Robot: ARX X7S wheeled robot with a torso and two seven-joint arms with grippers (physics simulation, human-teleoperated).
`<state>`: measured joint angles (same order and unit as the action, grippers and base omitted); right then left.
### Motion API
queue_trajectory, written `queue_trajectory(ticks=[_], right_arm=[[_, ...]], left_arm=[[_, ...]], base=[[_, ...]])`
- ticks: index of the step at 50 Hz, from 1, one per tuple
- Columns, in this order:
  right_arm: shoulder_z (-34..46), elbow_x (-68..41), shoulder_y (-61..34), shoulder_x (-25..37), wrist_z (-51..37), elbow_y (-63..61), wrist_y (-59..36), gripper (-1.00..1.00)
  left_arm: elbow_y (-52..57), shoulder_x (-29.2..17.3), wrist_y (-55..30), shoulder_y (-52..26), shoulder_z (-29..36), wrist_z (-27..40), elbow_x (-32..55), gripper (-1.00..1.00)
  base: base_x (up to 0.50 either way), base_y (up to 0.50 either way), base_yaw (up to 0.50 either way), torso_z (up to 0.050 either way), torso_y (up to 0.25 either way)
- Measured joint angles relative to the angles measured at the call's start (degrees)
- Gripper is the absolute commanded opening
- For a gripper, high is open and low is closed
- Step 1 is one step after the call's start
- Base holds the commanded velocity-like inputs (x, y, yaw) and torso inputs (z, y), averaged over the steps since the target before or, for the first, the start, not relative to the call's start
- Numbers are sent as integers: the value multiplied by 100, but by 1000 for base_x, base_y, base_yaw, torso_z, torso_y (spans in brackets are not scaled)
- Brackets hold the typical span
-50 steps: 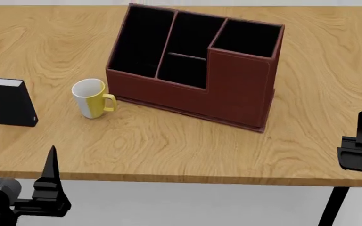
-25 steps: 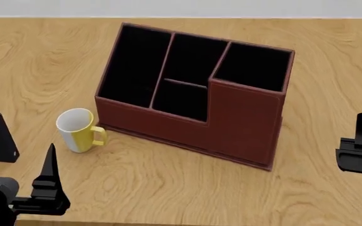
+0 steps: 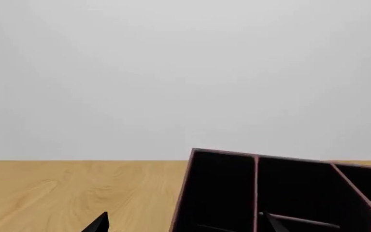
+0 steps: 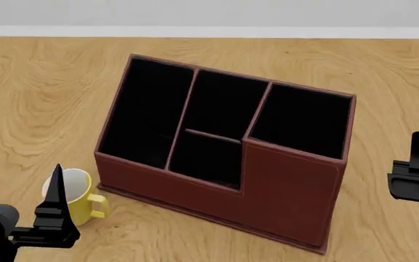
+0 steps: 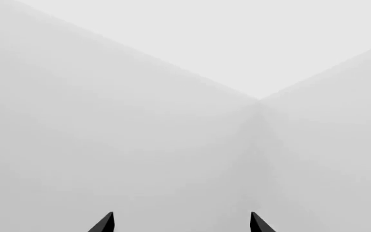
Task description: Pick up the book and place it in the back compartment of the caddy.
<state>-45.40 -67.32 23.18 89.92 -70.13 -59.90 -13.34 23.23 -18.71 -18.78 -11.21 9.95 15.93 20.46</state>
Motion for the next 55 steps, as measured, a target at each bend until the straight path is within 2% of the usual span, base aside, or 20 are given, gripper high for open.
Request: queue_trajectory(ticks=[31,55], right_arm=[[214,114,-29,-49,29,7,89,100],[314,227,-62,-70,52,2,204,100]], left_arm=[[-24,-21,168,-18,66,40,-48,100],[5,-84,180,-11,87,107,-71,100]], base=[[410,0,0,0,1],[4,0,0,0,-32]])
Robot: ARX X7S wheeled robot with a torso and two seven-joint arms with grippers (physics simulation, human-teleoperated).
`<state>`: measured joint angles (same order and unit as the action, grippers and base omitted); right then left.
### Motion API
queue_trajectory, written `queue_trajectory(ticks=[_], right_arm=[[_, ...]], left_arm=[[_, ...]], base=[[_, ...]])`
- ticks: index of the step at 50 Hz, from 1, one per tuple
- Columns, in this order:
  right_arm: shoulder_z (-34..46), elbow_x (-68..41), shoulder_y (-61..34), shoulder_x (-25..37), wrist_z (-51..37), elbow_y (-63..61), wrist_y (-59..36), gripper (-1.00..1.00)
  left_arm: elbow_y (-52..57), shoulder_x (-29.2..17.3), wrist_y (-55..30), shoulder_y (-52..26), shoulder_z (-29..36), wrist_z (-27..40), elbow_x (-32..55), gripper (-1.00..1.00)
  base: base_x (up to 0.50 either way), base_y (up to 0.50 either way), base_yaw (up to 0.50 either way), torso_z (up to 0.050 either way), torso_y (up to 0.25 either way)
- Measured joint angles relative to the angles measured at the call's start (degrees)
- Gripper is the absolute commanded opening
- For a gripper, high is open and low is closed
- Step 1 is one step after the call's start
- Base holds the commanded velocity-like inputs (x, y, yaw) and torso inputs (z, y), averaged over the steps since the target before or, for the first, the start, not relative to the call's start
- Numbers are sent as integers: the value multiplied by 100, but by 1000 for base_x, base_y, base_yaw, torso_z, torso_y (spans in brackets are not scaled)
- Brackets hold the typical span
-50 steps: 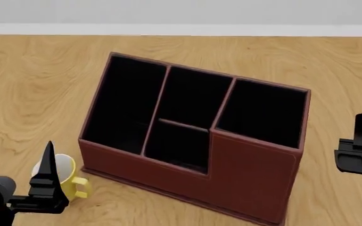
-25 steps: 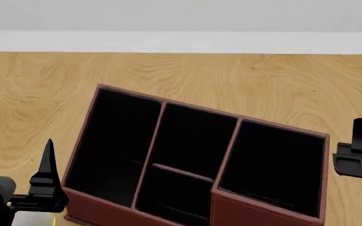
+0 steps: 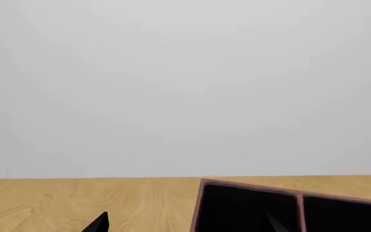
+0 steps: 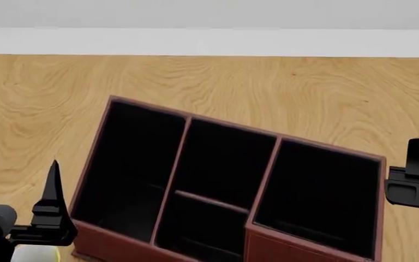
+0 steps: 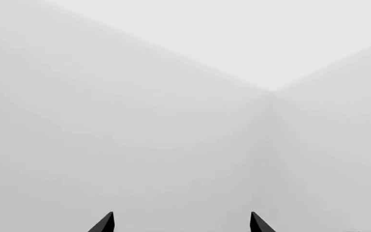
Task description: Pick up the book and place it in the back compartment of the caddy.
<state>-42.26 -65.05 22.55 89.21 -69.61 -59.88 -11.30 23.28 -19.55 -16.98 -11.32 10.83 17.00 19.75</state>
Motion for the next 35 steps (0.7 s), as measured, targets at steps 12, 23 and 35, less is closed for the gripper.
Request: queue_trajectory(ticks=[12,23,35], right_arm=[[-80,-55,-10,12,16,-6,-24,100],[-111,-73,3,32,14,-8,-20,100],[-163,-97,14,33,29,-10,-33,100]], left_arm=[[21,-20,-24,-14,3,35,20,100],[32,-42,-36,-11,2,59,44,100],[45,-59,-27,-5,-9,78,82,100]], base=[[0,0,0,0,-117],[-1,0,0,0,-127],[0,0,0,0,-158]])
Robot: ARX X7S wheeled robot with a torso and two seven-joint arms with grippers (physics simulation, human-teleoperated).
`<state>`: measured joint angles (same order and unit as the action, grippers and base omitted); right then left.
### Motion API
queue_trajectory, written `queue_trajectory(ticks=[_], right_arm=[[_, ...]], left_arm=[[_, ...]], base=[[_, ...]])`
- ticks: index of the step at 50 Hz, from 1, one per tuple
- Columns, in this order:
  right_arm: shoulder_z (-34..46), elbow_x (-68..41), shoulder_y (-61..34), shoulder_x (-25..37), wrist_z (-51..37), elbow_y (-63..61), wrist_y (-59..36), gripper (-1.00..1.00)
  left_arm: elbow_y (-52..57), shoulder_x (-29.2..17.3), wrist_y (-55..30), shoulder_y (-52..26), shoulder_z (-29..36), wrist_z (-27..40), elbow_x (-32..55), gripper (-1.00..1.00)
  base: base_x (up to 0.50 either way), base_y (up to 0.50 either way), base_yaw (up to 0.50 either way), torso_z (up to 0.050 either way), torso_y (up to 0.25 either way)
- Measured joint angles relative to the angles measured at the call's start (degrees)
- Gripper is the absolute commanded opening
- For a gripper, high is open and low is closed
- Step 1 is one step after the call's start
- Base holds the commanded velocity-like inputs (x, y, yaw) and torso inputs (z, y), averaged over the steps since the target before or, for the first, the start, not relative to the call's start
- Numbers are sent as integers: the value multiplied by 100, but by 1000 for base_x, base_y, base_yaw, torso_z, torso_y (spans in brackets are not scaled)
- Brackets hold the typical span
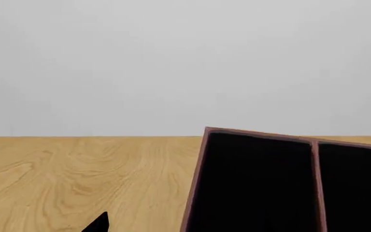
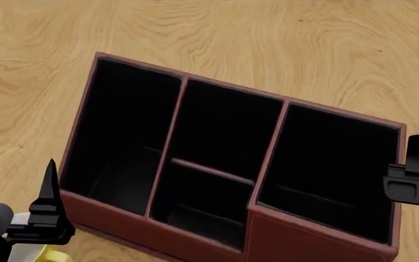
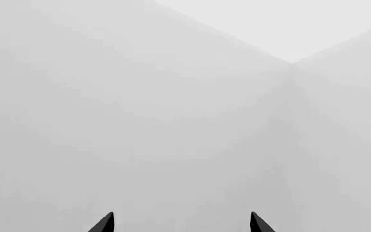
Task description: Pick up the book and place it in the back compartment of the caddy.
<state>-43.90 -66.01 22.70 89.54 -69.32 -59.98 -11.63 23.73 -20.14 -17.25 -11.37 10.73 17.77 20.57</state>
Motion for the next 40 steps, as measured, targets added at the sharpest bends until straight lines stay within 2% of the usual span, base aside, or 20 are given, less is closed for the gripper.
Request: queue_trajectory(ticks=[6,25,40], right_arm=[[-28,0,45,-5,8,0,1,100],[-131,0,151,-10,24,0,5,100],[-181,177,380,-121,63,2,103,100]], left_arm=[[12,-4,-3,-4,-13,20,24,100],[120,-72,-218,-54,-13,145,56,100],[1006,-373,-1511,-161,-376,628,572,100]], base=[[-2,0,0,0,-105],[0,0,0,0,0],[0,0,0,0,0]])
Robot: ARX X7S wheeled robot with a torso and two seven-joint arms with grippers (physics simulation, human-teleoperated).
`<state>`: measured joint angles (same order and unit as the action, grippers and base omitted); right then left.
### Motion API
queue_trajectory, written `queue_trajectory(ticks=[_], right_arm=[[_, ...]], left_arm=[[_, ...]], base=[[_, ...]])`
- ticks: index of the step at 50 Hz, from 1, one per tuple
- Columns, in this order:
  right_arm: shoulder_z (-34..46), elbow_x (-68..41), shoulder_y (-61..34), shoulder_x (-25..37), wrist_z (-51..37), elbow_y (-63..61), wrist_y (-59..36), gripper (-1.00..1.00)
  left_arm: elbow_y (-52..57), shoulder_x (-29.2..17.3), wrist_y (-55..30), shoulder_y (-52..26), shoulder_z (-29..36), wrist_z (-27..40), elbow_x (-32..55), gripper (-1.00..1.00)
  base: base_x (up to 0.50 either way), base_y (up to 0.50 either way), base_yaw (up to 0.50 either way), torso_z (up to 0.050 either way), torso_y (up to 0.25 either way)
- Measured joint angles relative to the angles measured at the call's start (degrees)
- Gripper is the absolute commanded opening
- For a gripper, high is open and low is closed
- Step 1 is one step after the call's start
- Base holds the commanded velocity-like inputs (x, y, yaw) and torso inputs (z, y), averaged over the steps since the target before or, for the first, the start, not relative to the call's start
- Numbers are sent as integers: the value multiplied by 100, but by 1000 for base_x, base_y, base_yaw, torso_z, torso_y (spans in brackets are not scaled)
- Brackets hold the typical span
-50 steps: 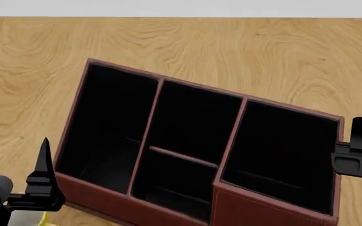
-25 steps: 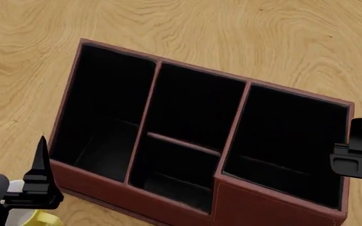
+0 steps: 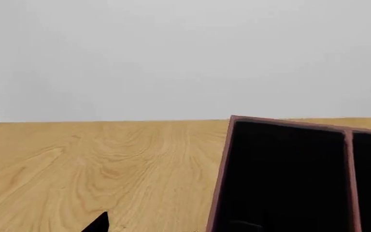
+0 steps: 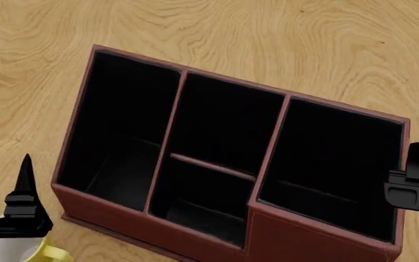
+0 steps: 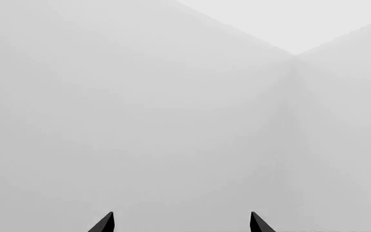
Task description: Pick up the book and place it in the back compartment of the caddy.
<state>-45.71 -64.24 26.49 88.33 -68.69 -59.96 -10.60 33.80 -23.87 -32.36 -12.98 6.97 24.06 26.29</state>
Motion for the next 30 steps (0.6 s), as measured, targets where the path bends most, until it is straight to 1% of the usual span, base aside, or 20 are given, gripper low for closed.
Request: queue_trajectory(ticks=[12,17,30], right_arm=[[-81,166,224,-161,108,7,87,100],[-77,234,299,-201,130,13,130,100],[-6,370,413,-224,131,42,231,100]], left_arm=[[677,-16,-1077,-171,-566,699,601,100],[833,-3,-1539,-318,-705,1109,685,100],[1068,112,-2376,-671,-1035,1984,780,100]], base=[[0,0,0,0,0],[0,0,0,0,0],[0,0,0,0,0]])
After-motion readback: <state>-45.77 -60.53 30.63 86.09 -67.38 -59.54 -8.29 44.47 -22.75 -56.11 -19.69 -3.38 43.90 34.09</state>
